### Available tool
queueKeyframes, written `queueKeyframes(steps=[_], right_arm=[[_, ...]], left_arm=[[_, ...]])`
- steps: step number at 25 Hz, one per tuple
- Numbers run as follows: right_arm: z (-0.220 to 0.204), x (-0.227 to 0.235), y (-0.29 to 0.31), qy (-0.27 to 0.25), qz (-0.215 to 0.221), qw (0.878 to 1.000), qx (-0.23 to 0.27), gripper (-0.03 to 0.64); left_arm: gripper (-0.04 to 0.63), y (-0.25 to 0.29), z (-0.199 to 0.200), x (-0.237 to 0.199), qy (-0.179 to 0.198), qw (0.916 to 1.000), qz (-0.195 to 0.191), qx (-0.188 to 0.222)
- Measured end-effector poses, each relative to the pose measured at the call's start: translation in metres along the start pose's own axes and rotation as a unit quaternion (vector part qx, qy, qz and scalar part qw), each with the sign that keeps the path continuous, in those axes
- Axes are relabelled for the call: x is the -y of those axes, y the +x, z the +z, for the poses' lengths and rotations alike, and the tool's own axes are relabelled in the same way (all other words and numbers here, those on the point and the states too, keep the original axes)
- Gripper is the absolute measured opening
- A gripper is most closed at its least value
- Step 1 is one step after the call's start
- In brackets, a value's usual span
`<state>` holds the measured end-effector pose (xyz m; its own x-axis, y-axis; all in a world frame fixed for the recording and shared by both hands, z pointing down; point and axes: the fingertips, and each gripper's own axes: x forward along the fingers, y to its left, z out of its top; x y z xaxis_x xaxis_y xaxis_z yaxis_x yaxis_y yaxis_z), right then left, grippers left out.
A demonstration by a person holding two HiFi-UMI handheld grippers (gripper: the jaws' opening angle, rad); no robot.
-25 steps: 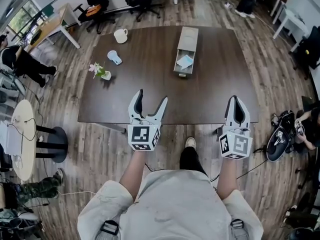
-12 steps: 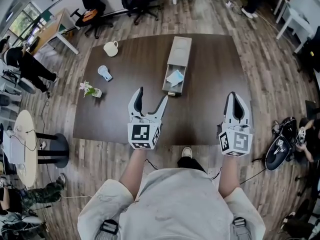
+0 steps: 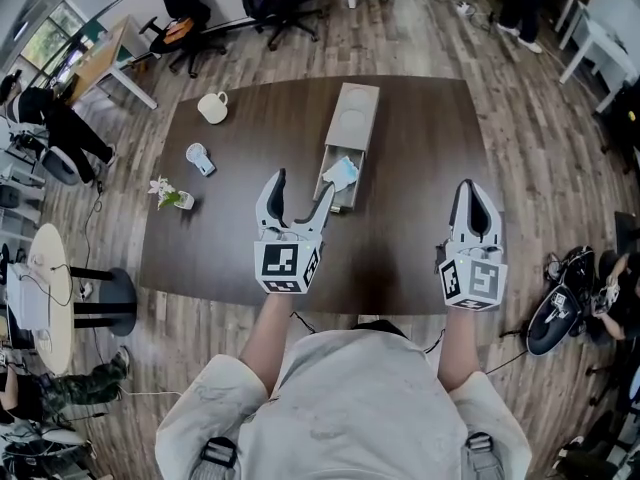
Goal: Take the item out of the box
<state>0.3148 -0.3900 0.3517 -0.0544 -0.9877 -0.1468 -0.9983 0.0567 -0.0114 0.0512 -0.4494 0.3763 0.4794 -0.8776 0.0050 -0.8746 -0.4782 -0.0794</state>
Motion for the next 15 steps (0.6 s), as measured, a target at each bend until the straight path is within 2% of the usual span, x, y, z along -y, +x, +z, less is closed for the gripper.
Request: queueKeyframes(steps=[8, 15], right_arm=[[-0.015, 0.007, 0.037, 0.011, 0.019, 1.0, -0.004, 0.002], [-0.03, -0.009, 0.059, 0.011, 0.033, 0.999, -0.007, 0.002]], left_arm=[[0.356, 0.027, 0.001, -0.014, 0.011, 0.9998, 0.019, -0.001], [0.356, 0.043, -0.019, -0.028, 0.01, 0.9998, 0.01, -0.017]])
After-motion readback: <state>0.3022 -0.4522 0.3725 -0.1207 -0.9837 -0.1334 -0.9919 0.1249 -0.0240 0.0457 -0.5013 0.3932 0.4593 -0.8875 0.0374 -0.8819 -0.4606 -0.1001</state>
